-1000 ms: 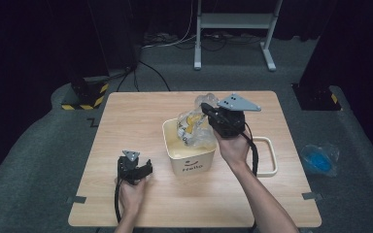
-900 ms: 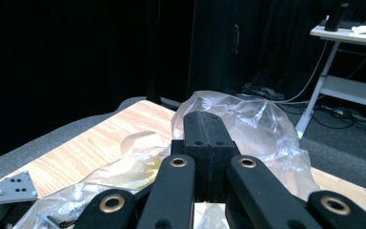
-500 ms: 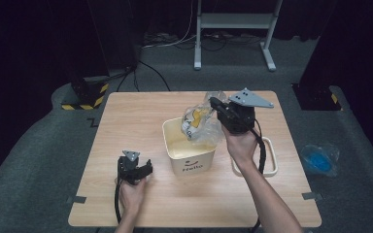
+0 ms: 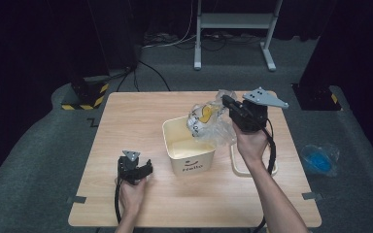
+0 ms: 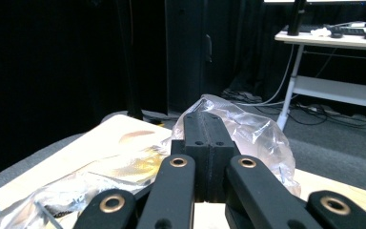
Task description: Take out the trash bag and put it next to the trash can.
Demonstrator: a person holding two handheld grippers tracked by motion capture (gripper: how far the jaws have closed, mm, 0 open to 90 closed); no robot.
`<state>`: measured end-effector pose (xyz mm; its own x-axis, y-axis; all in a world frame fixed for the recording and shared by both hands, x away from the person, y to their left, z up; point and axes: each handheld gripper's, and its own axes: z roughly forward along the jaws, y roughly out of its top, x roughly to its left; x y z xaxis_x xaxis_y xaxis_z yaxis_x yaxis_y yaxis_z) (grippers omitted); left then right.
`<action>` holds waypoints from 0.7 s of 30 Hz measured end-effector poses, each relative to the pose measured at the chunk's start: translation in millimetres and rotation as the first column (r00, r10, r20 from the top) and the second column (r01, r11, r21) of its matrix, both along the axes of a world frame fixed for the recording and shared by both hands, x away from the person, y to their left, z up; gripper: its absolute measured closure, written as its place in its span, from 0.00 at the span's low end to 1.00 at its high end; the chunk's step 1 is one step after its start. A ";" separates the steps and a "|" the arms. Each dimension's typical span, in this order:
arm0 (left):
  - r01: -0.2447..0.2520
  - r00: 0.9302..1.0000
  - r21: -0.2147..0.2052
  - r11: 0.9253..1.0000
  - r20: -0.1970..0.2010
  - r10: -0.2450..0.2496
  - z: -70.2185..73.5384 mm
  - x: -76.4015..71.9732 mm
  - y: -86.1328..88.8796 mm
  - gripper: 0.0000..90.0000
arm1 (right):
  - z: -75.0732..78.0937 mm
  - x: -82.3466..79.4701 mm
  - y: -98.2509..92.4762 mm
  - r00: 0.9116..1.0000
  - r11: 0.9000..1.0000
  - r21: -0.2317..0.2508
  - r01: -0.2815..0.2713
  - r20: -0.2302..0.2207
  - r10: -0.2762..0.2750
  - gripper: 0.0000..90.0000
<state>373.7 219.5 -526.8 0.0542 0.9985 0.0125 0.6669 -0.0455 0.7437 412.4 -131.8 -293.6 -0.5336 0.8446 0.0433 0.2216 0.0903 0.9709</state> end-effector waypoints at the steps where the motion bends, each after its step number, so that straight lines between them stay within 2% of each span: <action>1: 0.001 1.000 0.000 1.000 0.000 -0.001 0.0 0.0 0.0 0.29 | -0.9 0.3 -1.6 1.000 1.000 -0.003 0.003 0.000 -0.003 1.00; 5: 0.000 1.000 0.000 1.000 0.001 0.000 -0.1 0.0 -0.4 0.28 | -3.2 1.4 -9.6 1.000 1.000 0.013 0.019 -0.007 -0.019 1.00; 21: -0.001 1.000 0.000 1.000 -0.001 0.001 0.1 0.1 -0.1 0.28 | -8.7 5.5 -28.5 0.998 0.998 0.024 0.062 -0.023 -0.061 1.00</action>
<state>373.9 219.4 -526.8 0.0527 0.9985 0.0121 0.6679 -0.0443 0.7429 417.8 -160.3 -302.3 -0.4796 0.8742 0.0759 0.2474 0.0518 0.9675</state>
